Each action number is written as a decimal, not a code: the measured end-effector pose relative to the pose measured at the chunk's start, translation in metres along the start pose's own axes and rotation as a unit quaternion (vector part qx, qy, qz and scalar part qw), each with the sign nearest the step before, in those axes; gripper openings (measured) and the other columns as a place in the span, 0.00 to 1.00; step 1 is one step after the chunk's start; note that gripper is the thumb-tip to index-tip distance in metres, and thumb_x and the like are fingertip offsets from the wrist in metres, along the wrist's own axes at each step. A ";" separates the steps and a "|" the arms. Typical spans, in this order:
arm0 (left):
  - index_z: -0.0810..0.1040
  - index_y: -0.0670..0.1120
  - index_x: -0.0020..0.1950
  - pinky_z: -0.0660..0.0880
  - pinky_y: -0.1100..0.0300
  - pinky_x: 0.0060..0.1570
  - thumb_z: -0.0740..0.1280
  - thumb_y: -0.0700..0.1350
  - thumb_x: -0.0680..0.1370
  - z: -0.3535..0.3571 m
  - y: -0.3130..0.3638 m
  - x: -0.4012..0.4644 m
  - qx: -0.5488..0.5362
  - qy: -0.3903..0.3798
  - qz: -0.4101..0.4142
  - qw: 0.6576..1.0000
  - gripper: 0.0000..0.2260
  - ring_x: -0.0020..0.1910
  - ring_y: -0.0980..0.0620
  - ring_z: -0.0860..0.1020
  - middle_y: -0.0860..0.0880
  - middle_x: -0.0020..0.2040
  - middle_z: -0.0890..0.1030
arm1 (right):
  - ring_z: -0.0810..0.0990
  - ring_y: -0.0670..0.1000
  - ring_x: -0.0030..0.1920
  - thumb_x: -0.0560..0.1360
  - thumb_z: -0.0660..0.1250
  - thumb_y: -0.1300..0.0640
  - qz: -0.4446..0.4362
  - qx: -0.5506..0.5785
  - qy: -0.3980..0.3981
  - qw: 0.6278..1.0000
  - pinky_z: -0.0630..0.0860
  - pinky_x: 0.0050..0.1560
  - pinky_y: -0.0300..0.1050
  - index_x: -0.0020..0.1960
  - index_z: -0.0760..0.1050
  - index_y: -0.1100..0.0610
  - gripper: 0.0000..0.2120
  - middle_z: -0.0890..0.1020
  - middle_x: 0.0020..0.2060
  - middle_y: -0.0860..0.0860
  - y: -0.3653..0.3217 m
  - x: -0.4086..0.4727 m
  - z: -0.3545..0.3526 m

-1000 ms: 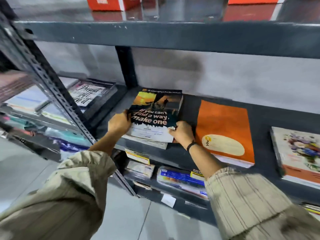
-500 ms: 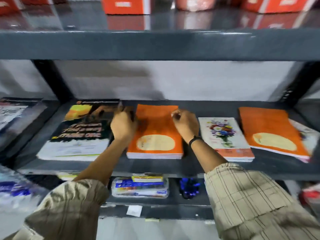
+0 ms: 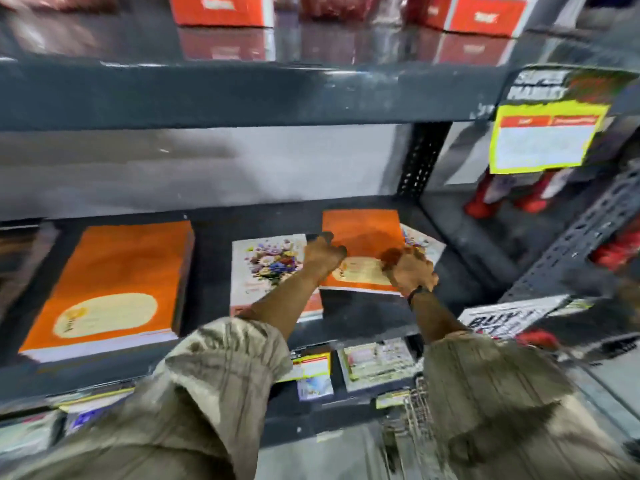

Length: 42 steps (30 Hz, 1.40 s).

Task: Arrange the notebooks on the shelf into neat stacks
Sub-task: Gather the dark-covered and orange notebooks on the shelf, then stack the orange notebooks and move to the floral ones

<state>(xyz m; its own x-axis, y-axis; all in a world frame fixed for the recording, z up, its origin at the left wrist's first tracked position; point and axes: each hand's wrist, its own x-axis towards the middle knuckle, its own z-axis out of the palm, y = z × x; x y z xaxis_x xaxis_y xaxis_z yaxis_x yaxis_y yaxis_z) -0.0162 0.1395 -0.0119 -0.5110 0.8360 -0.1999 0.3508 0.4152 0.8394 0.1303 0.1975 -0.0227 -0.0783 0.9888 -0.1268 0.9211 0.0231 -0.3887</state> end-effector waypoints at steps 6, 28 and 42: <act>0.69 0.39 0.64 0.74 0.52 0.61 0.63 0.40 0.74 0.016 0.009 0.016 0.072 -0.009 -0.069 0.995 0.18 0.60 0.38 0.74 0.37 0.62 0.76 | 0.69 0.65 0.65 0.75 0.65 0.52 -0.031 0.036 0.002 0.999 0.71 0.64 0.56 0.65 0.69 0.59 0.21 0.73 0.64 0.61 0.006 0.002 0.004; 0.73 0.44 0.58 0.79 0.61 0.31 0.59 0.40 0.79 -0.232 -0.099 -0.049 -0.283 0.121 -0.037 0.951 0.09 0.29 0.55 0.79 0.46 0.45 0.78 | 0.78 0.50 0.47 0.71 0.73 0.56 -0.108 0.424 -0.141 0.888 0.78 0.53 0.51 0.54 0.81 0.63 0.15 0.84 0.52 0.62 -0.187 -0.089 0.051; 0.79 0.41 0.54 0.76 0.49 0.47 0.63 0.51 0.76 -0.337 -0.214 -0.096 0.257 0.255 -0.153 0.920 0.16 0.52 0.36 0.79 0.35 0.53 0.81 | 0.80 0.57 0.41 0.70 0.71 0.44 -0.255 0.124 -0.089 0.955 0.65 0.28 0.40 0.35 0.70 0.57 0.18 0.76 0.36 0.56 -0.284 -0.192 0.139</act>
<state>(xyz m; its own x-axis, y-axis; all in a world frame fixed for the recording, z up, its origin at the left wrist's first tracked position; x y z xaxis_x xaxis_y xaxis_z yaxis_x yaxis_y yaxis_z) -0.3066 -0.1510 -0.0019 -0.9028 0.4298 -0.0142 0.3875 0.8273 0.4067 -0.1689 -0.0192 -0.0147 -0.5772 0.8166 -0.0072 0.6278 0.4380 -0.6434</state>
